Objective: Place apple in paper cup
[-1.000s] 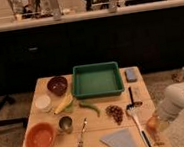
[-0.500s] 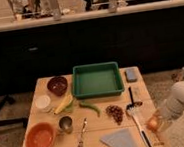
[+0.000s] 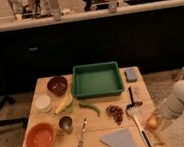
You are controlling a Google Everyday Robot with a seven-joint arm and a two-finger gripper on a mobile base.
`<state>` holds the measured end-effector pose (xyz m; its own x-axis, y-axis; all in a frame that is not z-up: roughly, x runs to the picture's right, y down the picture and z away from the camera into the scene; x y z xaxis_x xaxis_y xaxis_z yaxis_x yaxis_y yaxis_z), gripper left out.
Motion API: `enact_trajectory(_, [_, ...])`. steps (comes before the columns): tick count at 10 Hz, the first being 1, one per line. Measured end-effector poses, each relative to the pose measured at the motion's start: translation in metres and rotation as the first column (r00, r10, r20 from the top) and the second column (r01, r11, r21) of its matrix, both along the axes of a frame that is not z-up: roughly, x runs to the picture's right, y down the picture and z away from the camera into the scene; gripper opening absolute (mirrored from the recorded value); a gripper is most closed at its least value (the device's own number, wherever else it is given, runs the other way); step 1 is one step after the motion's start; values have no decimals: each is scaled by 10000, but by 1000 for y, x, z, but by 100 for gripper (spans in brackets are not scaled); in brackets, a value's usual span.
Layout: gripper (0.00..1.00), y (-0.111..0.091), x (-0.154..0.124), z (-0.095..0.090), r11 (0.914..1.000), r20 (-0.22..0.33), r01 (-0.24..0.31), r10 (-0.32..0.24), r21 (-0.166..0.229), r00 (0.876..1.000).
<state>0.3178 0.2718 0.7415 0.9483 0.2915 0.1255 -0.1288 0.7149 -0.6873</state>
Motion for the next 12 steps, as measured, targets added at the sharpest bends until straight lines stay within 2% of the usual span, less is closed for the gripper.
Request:
enact_trajectory(7, [0,-25,-24,-27,9958,211,505,-523,761,9984])
enact_trajectory(12, [0,-26,-25,-27,9956,224,521,-540,779,9983])
